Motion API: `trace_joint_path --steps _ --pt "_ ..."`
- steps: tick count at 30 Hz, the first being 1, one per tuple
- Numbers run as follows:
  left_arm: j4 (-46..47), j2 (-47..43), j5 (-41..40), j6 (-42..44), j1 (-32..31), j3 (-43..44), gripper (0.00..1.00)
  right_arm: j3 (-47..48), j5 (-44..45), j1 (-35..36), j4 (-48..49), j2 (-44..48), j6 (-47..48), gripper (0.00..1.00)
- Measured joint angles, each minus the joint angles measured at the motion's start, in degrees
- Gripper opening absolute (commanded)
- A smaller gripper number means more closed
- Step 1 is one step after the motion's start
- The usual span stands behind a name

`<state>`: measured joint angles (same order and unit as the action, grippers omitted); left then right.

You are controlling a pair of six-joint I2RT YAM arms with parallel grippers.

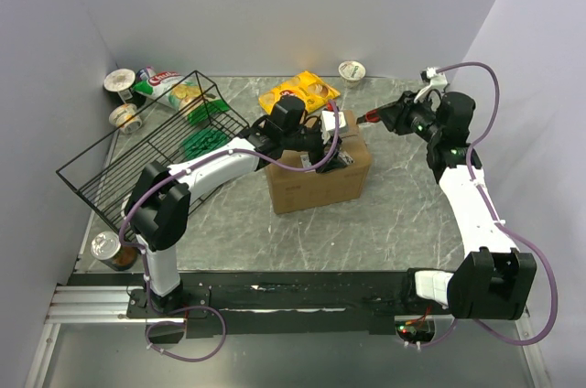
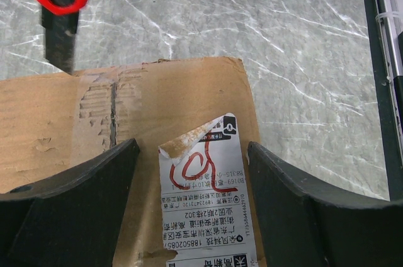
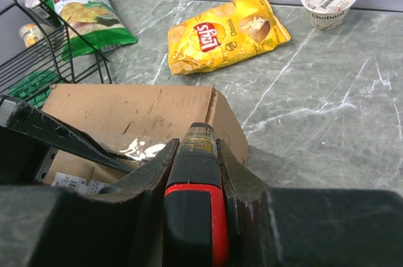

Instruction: Unpack the express box

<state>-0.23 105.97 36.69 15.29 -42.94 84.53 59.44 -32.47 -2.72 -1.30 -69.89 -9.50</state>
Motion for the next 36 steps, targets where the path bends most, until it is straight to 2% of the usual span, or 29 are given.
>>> trace_joint_path --steps 16,22,26,36 --pt "0.5 0.2 -0.2 -0.2 0.0 0.0 0.76 -1.4 0.1 0.2 -0.6 0.3 2.2 0.0" --pt "1.4 0.4 -2.4 -1.6 -0.3 0.0 0.72 -1.4 0.6 0.2 -3.0 2.1 4.1 0.0" --pt "2.7 0.7 -5.0 -3.1 -0.6 0.0 0.63 -1.7 1.6 0.2 -5.4 4.4 4.6 0.0" --pt "5.8 1.6 -9.7 -5.8 -0.8 -0.1 0.6 -2.6 3.9 0.2 -8.1 7.6 4.7 0.0"
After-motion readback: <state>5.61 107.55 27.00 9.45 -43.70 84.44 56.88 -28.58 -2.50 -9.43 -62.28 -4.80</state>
